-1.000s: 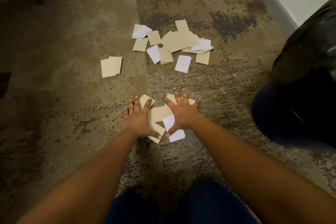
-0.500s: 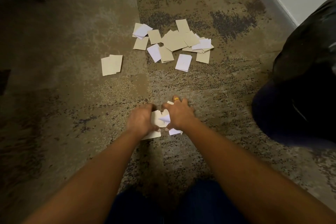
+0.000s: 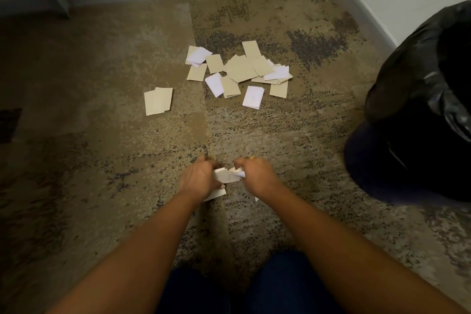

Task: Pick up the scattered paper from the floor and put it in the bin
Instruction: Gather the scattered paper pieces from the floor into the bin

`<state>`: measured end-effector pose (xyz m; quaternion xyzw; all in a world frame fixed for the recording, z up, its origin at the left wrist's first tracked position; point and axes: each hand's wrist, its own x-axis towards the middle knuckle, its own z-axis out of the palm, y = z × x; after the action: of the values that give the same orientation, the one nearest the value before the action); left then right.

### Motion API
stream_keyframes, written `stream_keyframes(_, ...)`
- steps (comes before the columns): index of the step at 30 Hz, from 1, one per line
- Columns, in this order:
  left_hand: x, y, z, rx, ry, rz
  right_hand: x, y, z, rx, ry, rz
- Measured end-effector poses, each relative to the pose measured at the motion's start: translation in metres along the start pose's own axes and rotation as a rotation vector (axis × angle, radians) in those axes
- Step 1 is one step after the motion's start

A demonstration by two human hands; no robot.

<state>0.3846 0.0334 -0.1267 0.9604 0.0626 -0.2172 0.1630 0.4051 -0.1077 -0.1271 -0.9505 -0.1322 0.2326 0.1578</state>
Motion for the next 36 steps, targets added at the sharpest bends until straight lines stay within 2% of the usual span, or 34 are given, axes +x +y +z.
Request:
stream_keyframes(5,-0.021,0.013,-0.023,-0.114,-0.039,0.0,-0.027,0.004,-0.03,0.049,0.086,0.026)
stream_keyframes(8,-0.035,0.027,-0.049,-0.185,0.02,0.011,-0.044,0.007,-0.058,0.067,0.178,0.07)
stream_keyframes(12,-0.052,0.053,-0.092,-0.302,0.153,0.025,-0.07,0.01,-0.122,0.179,0.406,0.13)
stream_keyframes(16,-0.068,0.087,-0.126,-0.535,0.259,0.01,-0.112,0.014,-0.191,0.355,0.684,0.018)
stream_keyframes(20,-0.086,0.138,-0.153,-0.646,0.316,0.116,-0.158,0.032,-0.231,0.493,0.903,-0.034)
stream_keyframes(24,-0.102,0.191,-0.172,-0.71,0.311,0.216,-0.196,0.078,-0.248,0.531,1.087,0.065)
stream_keyframes(28,-0.118,0.236,-0.174,-0.753,0.25,0.286,-0.215,0.133,-0.237,0.415,1.102,0.26)
stream_keyframes(32,-0.126,0.267,-0.167,-0.791,0.185,0.333,-0.22,0.165,-0.216,0.344,0.951,0.403)
stream_keyframes(36,-0.123,0.29,-0.16,-0.773,0.159,0.363,-0.217,0.169,-0.209,0.303,0.91,0.403)
